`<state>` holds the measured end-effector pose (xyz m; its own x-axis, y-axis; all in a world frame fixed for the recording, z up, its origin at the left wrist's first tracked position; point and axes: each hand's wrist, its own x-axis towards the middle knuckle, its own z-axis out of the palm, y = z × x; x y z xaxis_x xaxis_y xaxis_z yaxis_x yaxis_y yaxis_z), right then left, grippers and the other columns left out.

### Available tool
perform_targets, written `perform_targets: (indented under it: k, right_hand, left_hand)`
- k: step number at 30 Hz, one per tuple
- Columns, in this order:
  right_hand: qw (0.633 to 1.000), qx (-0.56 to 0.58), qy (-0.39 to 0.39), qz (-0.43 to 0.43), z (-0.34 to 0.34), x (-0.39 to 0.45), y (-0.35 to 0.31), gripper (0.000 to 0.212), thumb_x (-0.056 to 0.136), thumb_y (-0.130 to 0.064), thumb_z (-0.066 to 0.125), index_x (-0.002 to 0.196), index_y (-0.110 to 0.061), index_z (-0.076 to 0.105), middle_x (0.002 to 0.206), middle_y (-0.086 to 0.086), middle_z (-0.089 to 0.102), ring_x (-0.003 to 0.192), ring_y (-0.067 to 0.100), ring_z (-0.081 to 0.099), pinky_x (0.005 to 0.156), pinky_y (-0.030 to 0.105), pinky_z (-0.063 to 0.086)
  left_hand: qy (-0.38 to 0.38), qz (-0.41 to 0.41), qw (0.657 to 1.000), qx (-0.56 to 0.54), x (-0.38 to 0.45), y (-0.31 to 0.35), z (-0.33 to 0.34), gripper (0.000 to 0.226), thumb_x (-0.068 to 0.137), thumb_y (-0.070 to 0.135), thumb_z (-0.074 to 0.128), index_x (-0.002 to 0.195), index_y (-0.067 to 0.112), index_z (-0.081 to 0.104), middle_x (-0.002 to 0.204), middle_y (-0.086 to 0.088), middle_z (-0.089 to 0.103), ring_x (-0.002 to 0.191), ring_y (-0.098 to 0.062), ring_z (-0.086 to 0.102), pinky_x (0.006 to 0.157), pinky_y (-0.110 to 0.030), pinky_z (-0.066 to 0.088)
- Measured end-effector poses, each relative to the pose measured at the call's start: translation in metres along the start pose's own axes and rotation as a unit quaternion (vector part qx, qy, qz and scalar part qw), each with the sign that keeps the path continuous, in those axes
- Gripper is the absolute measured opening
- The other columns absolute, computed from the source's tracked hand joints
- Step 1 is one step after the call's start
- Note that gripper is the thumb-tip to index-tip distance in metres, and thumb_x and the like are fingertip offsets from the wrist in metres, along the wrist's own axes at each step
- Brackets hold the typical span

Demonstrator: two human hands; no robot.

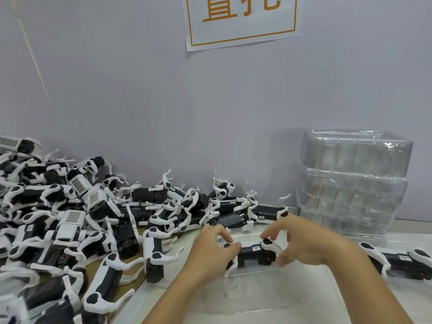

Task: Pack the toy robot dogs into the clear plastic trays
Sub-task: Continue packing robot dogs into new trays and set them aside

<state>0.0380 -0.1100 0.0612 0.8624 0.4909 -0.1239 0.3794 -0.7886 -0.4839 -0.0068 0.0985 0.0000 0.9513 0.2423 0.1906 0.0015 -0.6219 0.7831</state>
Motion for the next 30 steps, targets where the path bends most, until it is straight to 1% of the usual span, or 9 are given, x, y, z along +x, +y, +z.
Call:
perform_targets:
  k: [4, 10, 12, 14, 17, 19, 21, 26, 30]
  right_hand:
    - [1.000, -0.018, 0.016, -0.009, 0.012, 0.008, -0.006, 0.047, 0.076, -0.015, 0.083, 0.110, -0.039, 0.061, 0.105, -0.017, 0.048, 0.082, 0.000, 0.047, 0.057, 0.015, 0.036]
    - [0.999, -0.012, 0.030, -0.006, 0.016, 0.012, -0.009, 0.042, 0.077, -0.020, 0.083, 0.102, -0.042, 0.058, 0.111, -0.011, 0.049, 0.082, 0.001, 0.047, 0.058, 0.015, 0.037]
    - [1.000, -0.009, 0.026, -0.013, 0.015, 0.010, -0.014, 0.044, 0.079, -0.024, 0.080, 0.111, -0.046, 0.059, 0.115, -0.014, 0.050, 0.089, 0.001, 0.050, 0.069, 0.017, 0.043]
    - [0.998, -0.003, 0.038, -0.048, 0.018, 0.012, -0.024, 0.040, 0.081, -0.036, 0.074, 0.116, -0.048, 0.058, 0.116, -0.019, 0.051, 0.099, 0.003, 0.051, 0.082, 0.020, 0.044]
    - [0.993, 0.021, 0.049, -0.103, 0.036, 0.017, -0.045, 0.036, 0.082, -0.051, 0.068, 0.117, -0.045, 0.062, 0.114, -0.022, 0.055, 0.103, 0.001, 0.052, 0.080, 0.015, 0.041]
    - [0.993, 0.012, 0.053, -0.109, 0.050, 0.022, -0.054, 0.038, 0.081, -0.047, 0.072, 0.118, -0.041, 0.064, 0.118, -0.016, 0.058, 0.110, 0.007, 0.053, 0.095, 0.028, 0.043]
    - [0.994, 0.016, 0.070, -0.084, 0.055, 0.025, -0.054, 0.040, 0.077, -0.043, 0.079, 0.115, -0.040, 0.067, 0.118, -0.011, 0.060, 0.113, 0.012, 0.053, 0.098, 0.033, 0.044]
    - [0.993, 0.010, 0.103, -0.055, 0.058, 0.028, -0.054, 0.045, 0.069, -0.038, 0.086, 0.111, -0.042, 0.071, 0.111, -0.010, 0.064, 0.103, 0.011, 0.060, 0.085, 0.028, 0.051]
    - [0.991, 0.008, 0.126, -0.049, 0.062, 0.029, -0.056, 0.046, 0.067, -0.037, 0.088, 0.110, -0.042, 0.072, 0.106, -0.010, 0.066, 0.098, 0.014, 0.064, 0.083, 0.030, 0.054]
  left_hand:
    - [-0.005, 0.001, 1.000, 0.003, 0.000, 0.000, -0.001, 0.014, 0.085, 0.036, 0.070, 0.083, 0.030, 0.057, 0.110, 0.013, 0.049, 0.112, -0.008, 0.047, 0.088, -0.027, 0.038]
    - [0.000, 0.009, 1.000, -0.014, -0.002, 0.000, -0.001, 0.015, 0.087, 0.036, 0.069, 0.087, 0.026, 0.057, 0.106, 0.015, 0.056, 0.108, -0.006, 0.050, 0.081, -0.021, 0.039]
    - [0.017, 0.004, 0.996, -0.085, -0.002, 0.001, -0.001, 0.014, 0.092, 0.030, 0.064, 0.091, 0.019, 0.055, 0.092, 0.011, 0.066, 0.094, -0.008, 0.057, 0.071, -0.016, 0.044]
    - [0.039, -0.011, 0.983, -0.177, 0.000, 0.002, -0.001, 0.012, 0.095, 0.024, 0.061, 0.095, 0.014, 0.055, 0.095, -0.004, 0.065, 0.084, -0.008, 0.059, 0.072, -0.020, 0.045]
    - [0.058, -0.043, 0.951, -0.301, 0.002, 0.001, 0.000, 0.013, 0.094, 0.024, 0.060, 0.093, 0.012, 0.054, 0.099, -0.010, 0.056, 0.089, -0.018, 0.054, 0.083, -0.032, 0.041]
    - [0.055, -0.064, 0.939, -0.333, 0.004, -0.001, 0.001, 0.010, 0.098, 0.020, 0.054, 0.092, 0.012, 0.053, 0.097, -0.008, 0.055, 0.086, -0.017, 0.055, 0.079, -0.030, 0.041]
    - [0.050, -0.073, 0.939, -0.334, 0.005, -0.003, 0.002, 0.010, 0.099, 0.017, 0.051, 0.091, 0.013, 0.053, 0.093, -0.006, 0.056, 0.079, -0.010, 0.056, 0.072, -0.024, 0.042]
    - [0.043, -0.075, 0.951, -0.298, 0.006, -0.006, 0.003, 0.010, 0.099, 0.019, 0.049, 0.093, 0.013, 0.053, 0.098, -0.005, 0.058, 0.090, -0.015, 0.053, 0.074, -0.026, 0.040]
    - [0.044, -0.066, 0.955, -0.287, 0.006, -0.007, 0.002, 0.009, 0.098, 0.017, 0.050, 0.091, 0.013, 0.053, 0.089, -0.001, 0.056, 0.071, 0.000, 0.054, 0.060, -0.015, 0.041]
